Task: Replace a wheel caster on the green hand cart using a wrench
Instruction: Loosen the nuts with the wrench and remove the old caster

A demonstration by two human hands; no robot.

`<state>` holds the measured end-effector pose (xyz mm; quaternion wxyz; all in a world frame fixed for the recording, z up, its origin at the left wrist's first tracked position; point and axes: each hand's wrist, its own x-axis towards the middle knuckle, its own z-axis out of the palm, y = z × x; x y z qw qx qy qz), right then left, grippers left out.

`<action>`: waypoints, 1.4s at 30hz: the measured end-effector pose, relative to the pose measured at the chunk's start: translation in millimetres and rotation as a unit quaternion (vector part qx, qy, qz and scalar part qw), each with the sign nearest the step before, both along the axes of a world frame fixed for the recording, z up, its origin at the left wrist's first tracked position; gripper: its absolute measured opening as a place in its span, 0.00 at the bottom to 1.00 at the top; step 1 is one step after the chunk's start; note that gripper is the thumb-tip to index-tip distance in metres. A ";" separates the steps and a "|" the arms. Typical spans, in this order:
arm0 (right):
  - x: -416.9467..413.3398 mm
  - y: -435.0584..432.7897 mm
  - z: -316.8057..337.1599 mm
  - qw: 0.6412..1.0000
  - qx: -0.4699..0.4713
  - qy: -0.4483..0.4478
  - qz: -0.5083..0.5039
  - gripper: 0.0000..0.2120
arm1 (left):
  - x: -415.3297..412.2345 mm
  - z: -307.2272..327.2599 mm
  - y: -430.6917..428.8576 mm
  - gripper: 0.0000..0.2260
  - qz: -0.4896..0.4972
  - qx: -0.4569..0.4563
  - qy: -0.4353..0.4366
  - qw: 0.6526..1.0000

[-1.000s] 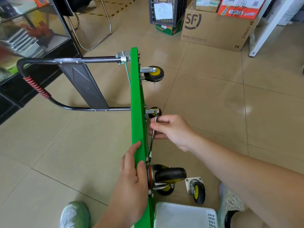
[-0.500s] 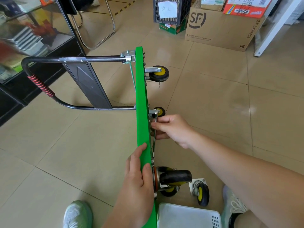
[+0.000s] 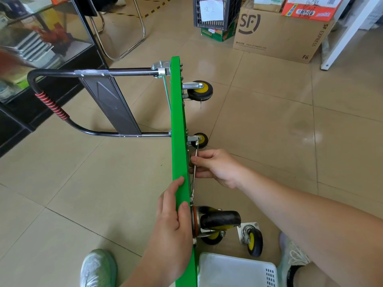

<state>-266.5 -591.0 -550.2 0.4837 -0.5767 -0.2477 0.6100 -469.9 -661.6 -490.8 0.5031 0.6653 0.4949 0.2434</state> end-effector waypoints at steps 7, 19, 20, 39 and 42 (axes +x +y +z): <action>-3.4 3.5 -0.4 0.999 0.019 -0.022 0.018 0.09 | -0.1 0.7 0.8 0.20 0.001 0.005 0.006 1.000; -11.4 -4.3 2.0 1.000 -0.008 -0.025 0.013 0.11 | -4.5 4.0 3.9 0.19 -0.027 -0.023 0.018 0.999; -12.0 -6.1 6.1 0.999 -0.003 -0.033 0.011 0.11 | -4.7 4.7 3.8 0.19 -0.029 -0.026 0.020 0.999; -27.9 -68.4 62.8 0.978 0.137 -0.143 -0.068 0.09 | -2.3 13.7 2.3 0.18 -0.010 -0.054 0.004 0.999; -15.5 -61.1 70.0 0.981 0.124 -0.116 -0.089 0.09 | -2.4 11.8 1.4 0.18 -0.006 -0.056 0.007 0.998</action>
